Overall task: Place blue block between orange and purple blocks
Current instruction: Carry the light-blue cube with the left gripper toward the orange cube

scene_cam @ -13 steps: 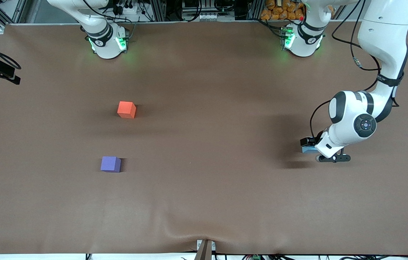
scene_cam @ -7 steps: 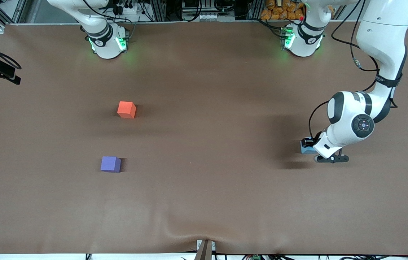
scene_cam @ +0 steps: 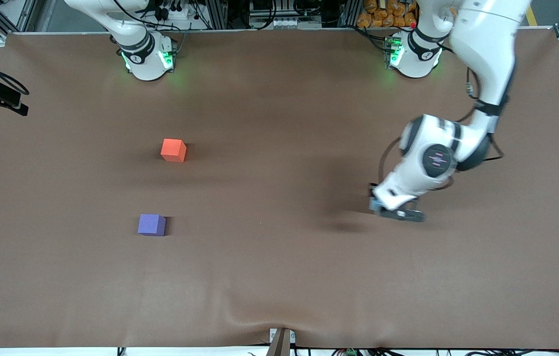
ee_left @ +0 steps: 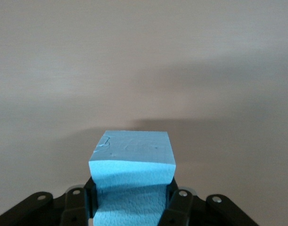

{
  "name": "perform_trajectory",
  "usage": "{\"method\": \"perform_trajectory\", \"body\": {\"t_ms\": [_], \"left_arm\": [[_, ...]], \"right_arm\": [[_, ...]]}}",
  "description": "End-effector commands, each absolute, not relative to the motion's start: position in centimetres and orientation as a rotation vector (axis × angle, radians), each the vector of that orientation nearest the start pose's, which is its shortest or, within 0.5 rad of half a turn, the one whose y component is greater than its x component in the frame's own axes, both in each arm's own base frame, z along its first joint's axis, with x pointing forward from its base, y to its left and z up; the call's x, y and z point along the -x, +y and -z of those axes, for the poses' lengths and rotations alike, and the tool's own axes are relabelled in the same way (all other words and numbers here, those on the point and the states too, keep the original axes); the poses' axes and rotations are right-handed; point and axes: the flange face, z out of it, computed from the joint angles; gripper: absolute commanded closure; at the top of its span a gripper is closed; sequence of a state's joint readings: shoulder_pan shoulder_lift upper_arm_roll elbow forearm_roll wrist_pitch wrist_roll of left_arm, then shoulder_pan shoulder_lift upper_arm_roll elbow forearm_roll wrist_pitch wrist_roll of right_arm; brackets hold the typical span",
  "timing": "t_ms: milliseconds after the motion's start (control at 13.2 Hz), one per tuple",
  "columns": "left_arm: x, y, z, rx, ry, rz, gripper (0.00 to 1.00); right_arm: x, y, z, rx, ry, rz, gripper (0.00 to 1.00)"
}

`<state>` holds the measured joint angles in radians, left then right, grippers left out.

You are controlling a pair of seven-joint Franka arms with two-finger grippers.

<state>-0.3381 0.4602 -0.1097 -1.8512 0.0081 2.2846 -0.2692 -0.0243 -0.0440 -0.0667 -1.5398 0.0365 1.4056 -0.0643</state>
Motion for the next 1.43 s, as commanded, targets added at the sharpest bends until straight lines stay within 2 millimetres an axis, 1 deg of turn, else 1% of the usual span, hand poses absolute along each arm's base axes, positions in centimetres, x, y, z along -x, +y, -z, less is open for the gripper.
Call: {"method": "perform_trajectory", "body": {"t_ms": [0, 75, 151, 226, 302, 377, 453, 604, 679, 830, 906, 981, 1057, 1208, 1358], "left_arm": [[-56.9, -35.7, -28.9, 3.149, 0.3, -0.06, 1.0], [-56.5, -38.7, -29.2, 3.153, 0.319, -0.056, 1.0], [-55.7, -42.2, -29.2, 3.161, 0.334, -0.043, 1.0], [-54.7, -45.2, -28.9, 3.172, 0.324, -0.033, 1.0], [-53.7, -47.9, -27.9, 3.181, 0.308, -0.041, 1.0], [-52.8, -50.6, -27.8, 3.202, 0.299, -0.029, 1.0], [-51.9, -52.7, -28.4, 3.224, 0.286, -0.014, 1.0], [-50.6, -55.8, -29.4, 3.273, 0.255, -0.007, 1.0], [-49.9, -57.6, -29.2, 3.303, 0.246, -0.013, 1.0], [-49.6, -60.1, -29.4, 3.358, 0.193, 0.03, 1.0], [-48.9, -61.3, -29.1, 3.377, 0.19, 0.052, 1.0], [-48.6, -61.9, -29.0, 3.395, 0.186, 0.084, 1.0], [-48.5, -62.1, -28.0, 3.4, 0.183, 0.089, 1.0], [-47.6, -63.2, -25.8, 3.416, 0.191, 0.111, 1.0], [-47.1, -63.8, -23.9, 3.428, 0.142, 0.121, 1.0]], "right_arm": [[-52.0, -4.4, -65.4, 3.085, 0.043, -0.134, 0.0], [-52.0, -4.5, -65.3, 3.085, 0.045, -0.134, 0.0], [-52.0, -4.5, -65.4, 3.085, 0.045, -0.131, 0.0], [-52.0, -4.4, -65.3, 3.085, 0.043, -0.134, 0.0], [-52.0, -4.4, -65.4, 3.085, 0.043, -0.132, 0.0], [-52.0, -4.5, -65.4, 3.085, 0.045, -0.131, 0.0], [-52.0, -4.5, -65.3, 3.085, 0.045, -0.134, 0.0], [-52.0, -4.4, -65.4, 3.085, 0.043, -0.134, 0.0], [-52.0, -4.4, -65.4, 3.086, 0.043, -0.134, 0.0], [-52.0, -4.5, -65.3, 3.086, 0.045, -0.134, 0.0], [-52.0, -4.5, -65.3, 3.085, 0.045, -0.134, 0.0], [-52.0, -4.5, -65.3, 3.085, 0.045, -0.134, 0.0], [-52.0, -4.6, -65.2, 3.084, 0.047, -0.138, 0.0], [-52.0, -4.6, -65.2, 3.084, 0.048, -0.138, 0.0], [-52.0, -4.5, -65.2, 3.084, 0.045, -0.138, 0.0]]}}
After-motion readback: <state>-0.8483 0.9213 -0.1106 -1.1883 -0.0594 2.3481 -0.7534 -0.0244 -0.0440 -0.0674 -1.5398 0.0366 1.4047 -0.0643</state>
